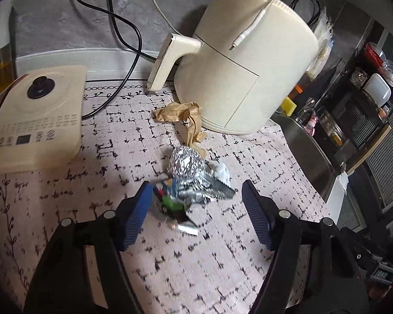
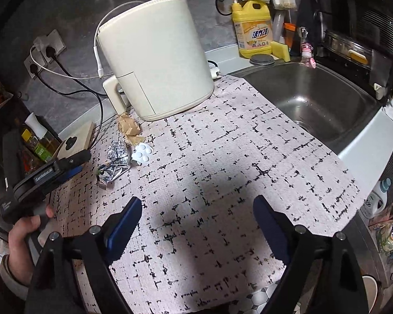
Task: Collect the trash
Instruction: 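Grasp the foil ball with the left tool while the right tool grasps the white blister pack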
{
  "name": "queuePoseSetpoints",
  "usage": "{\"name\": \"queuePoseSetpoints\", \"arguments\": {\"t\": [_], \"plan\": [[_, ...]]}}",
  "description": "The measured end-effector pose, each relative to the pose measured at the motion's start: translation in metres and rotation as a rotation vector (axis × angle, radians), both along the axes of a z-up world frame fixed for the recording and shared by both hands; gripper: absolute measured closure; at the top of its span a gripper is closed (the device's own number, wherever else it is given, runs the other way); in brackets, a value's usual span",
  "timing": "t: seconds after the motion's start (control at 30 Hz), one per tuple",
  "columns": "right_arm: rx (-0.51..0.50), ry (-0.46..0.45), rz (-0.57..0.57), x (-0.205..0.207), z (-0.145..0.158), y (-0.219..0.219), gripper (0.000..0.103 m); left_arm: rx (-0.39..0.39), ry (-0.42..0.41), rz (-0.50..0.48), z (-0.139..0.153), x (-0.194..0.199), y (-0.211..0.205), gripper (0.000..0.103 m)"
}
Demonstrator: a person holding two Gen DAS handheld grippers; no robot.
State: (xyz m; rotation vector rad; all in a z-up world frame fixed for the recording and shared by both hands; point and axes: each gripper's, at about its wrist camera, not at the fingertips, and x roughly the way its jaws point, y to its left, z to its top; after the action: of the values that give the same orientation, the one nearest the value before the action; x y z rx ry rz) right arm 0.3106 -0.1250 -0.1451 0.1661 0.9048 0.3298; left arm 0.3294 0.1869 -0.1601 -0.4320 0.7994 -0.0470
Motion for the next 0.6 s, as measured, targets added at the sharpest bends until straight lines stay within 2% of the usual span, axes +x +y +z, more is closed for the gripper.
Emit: {"name": "queuePoseSetpoints", "arguments": {"t": [0.4,0.43,0.47,0.53,0.57,0.6], "plan": [[-0.029,0.016,0.014,0.034,0.0,0.026,0.024,0.006,0.099,-0.038,-0.03,0.059,-0.001,0.04],[-0.029,0.02,0.018,0.037,-0.001,0.029,0.024,-0.002,0.115,-0.043,-0.034,0.062,-0.001,0.048],[-0.028,0.023,0.023,0.04,-0.002,0.033,0.024,-0.01,0.127,-0.049,-0.037,0.063,0.0,0.064],[-0.029,0.027,0.038,0.045,-0.004,0.041,0.025,-0.023,0.128,-0.059,-0.039,0.062,0.002,0.066],[-0.03,0.028,0.047,0.048,-0.005,0.046,0.026,-0.025,0.11,-0.052,-0.036,0.058,0.004,0.076],[-0.031,0.029,0.057,0.051,-0.006,0.051,0.028,-0.032,0.096,-0.049,-0.034,0.054,0.007,0.075]]}}
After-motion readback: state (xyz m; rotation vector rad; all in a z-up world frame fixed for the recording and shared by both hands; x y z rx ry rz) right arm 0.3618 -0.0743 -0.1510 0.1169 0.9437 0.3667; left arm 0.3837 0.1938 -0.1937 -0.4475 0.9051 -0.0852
